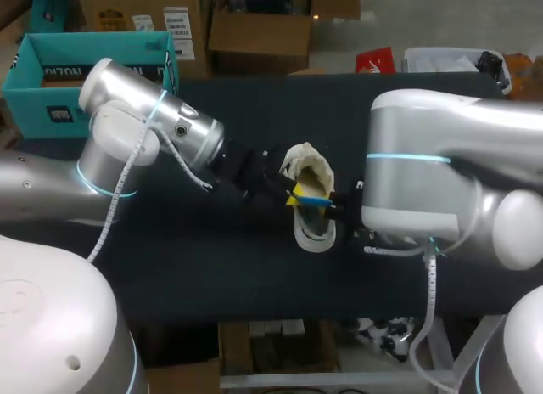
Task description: Open the shoe tongue, take the insole out of the shoe, put the insole back into the shoe, and pack the shoe into the shoebox
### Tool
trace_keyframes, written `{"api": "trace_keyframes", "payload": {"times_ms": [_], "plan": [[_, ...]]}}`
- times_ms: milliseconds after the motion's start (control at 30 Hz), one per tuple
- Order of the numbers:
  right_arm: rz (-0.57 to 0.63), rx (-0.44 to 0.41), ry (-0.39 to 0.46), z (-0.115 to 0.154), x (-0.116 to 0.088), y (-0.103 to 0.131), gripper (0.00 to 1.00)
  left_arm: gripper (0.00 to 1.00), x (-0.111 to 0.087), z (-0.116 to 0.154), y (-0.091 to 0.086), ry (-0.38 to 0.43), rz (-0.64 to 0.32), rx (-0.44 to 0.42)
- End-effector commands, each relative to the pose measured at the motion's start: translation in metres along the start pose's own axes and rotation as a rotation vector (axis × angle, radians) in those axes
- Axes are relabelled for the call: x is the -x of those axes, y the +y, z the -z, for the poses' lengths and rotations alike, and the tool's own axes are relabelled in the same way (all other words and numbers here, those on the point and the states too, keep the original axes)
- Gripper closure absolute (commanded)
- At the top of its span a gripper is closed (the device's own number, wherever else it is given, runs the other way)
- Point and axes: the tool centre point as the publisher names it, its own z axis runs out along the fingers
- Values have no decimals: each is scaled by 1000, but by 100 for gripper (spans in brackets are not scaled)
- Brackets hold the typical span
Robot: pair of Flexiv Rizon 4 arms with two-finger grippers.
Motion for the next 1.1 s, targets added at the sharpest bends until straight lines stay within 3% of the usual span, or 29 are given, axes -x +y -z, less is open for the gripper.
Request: {"api": "trace_keyframes", "payload": {"times_ms": [33, 100, 133, 233, 267, 300, 367, 500, 1100], "plan": [[-4, 0, -11, -1, -1, -2, 100, 100, -1, -4, -5, -2, -2, 17], [-6, -1, -10, 3, 2, -5, 42, 100, -2, -4, -5, -2, -2, 19], [-5, -4, -6, 7, 4, -7, 0, 100, -2, -4, -5, -3, -2, 20], [1, 11, -3, 15, 10, -15, 0, 100, -3, -4, -3, -8, 0, 22], [5, 14, 2, 18, 11, -17, 5, 100, -4, -3, -3, -10, 1, 22], [9, 20, 8, 21, 12, -19, 32, 100, -4, -3, -2, -12, 3, 22], [13, 24, 11, 24, 15, -23, 68, 100, -5, -3, -1, -16, 6, 19], [16, 31, 15, 25, 15, -24, 100, 100, -5, -3, 2, -19, 11, 14], [24, 26, -21, -7, -2, -10, 100, 100, 6, -14, 26, -30, 81, 6]]}}
